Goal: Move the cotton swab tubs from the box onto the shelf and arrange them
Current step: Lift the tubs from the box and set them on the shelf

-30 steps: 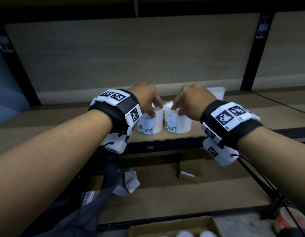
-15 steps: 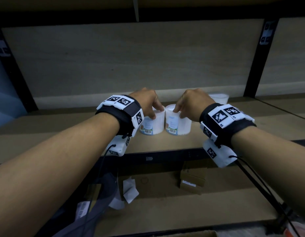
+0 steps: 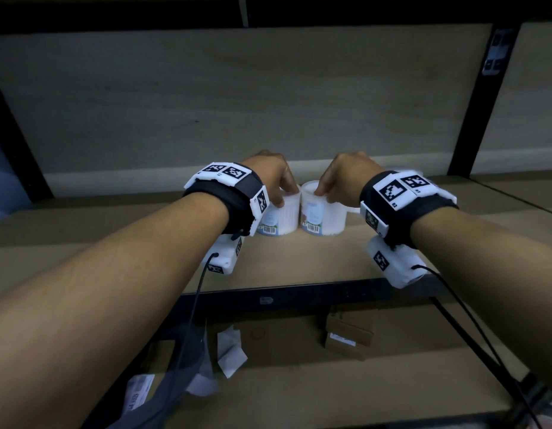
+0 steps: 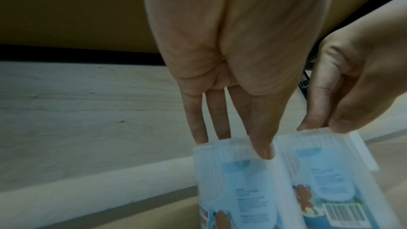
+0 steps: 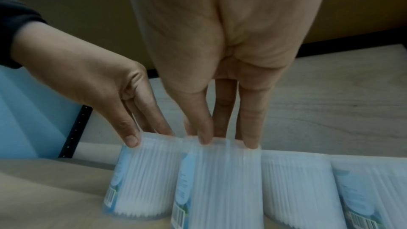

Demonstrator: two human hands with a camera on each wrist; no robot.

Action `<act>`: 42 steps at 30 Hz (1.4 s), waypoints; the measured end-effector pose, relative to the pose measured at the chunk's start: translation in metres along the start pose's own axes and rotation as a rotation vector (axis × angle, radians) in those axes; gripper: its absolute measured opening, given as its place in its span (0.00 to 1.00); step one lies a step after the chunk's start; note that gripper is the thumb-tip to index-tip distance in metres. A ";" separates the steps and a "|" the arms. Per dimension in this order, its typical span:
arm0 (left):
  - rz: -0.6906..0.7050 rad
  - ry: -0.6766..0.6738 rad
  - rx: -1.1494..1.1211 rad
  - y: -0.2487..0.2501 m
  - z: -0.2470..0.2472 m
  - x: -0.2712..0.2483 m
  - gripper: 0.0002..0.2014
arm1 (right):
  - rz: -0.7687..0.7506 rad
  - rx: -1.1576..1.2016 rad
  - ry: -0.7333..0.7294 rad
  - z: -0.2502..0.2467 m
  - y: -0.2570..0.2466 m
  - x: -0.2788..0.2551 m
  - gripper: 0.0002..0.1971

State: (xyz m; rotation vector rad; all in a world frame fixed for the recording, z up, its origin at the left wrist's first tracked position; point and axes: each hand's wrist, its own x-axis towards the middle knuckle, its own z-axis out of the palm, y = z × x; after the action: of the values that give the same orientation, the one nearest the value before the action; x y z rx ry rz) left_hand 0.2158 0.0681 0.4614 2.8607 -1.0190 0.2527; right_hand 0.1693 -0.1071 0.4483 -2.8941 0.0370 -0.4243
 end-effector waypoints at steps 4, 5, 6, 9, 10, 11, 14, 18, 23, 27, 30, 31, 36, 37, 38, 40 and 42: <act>-0.020 0.002 -0.017 -0.004 0.004 0.009 0.20 | -0.031 -0.020 -0.008 0.002 0.009 0.010 0.10; -0.027 0.006 -0.024 -0.005 0.006 0.010 0.21 | -0.049 -0.035 -0.008 0.003 0.011 0.011 0.10; -0.030 0.015 -0.031 -0.006 0.007 0.012 0.21 | -0.067 -0.053 -0.003 0.003 0.012 0.013 0.10; -0.036 0.035 -0.038 -0.008 0.011 0.016 0.21 | -0.060 -0.053 -0.014 0.003 0.015 0.019 0.09; -0.038 0.041 -0.040 -0.009 0.012 0.017 0.21 | -0.050 -0.048 -0.023 0.004 0.016 0.020 0.10; -0.042 0.044 -0.043 -0.009 0.014 0.019 0.21 | -0.047 -0.040 -0.029 0.004 0.017 0.022 0.10; -0.061 0.061 -0.062 -0.010 0.017 0.024 0.21 | -0.033 -0.017 -0.046 0.004 0.020 0.025 0.13; -0.096 0.086 -0.104 -0.013 0.024 0.031 0.22 | -0.006 0.012 -0.050 0.007 0.023 0.028 0.16; -0.106 0.094 -0.126 -0.016 0.027 0.038 0.22 | 0.018 0.022 -0.060 0.011 0.023 0.032 0.18; -0.124 0.099 -0.140 -0.018 0.029 0.042 0.22 | 0.039 0.004 -0.068 0.013 0.022 0.036 0.20; -0.124 0.117 -0.139 -0.018 0.030 0.043 0.21 | 0.048 0.010 -0.069 0.014 0.022 0.038 0.21; -0.123 0.118 -0.135 -0.018 0.030 0.044 0.21 | 0.048 0.016 -0.066 0.014 0.022 0.039 0.20; -0.124 0.105 -0.133 -0.017 0.028 0.041 0.22 | 0.047 0.009 -0.070 0.013 0.023 0.038 0.23; -0.124 0.097 -0.130 -0.016 0.027 0.040 0.22 | 0.045 0.008 -0.078 0.013 0.024 0.037 0.24; -0.120 0.083 -0.121 -0.015 0.026 0.038 0.23 | 0.038 0.010 -0.088 0.013 0.025 0.035 0.26; -0.100 0.034 -0.083 -0.013 0.026 0.032 0.26 | 0.012 0.012 -0.106 0.013 0.028 0.030 0.29; -0.092 -0.012 -0.036 -0.012 0.026 0.023 0.30 | -0.018 -0.010 -0.087 0.011 0.033 0.023 0.33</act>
State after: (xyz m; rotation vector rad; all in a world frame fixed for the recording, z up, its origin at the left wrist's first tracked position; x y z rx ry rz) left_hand 0.2445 0.0591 0.4395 2.8696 -0.8822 0.2083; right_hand 0.1946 -0.1380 0.4377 -2.9218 -0.0002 -0.3014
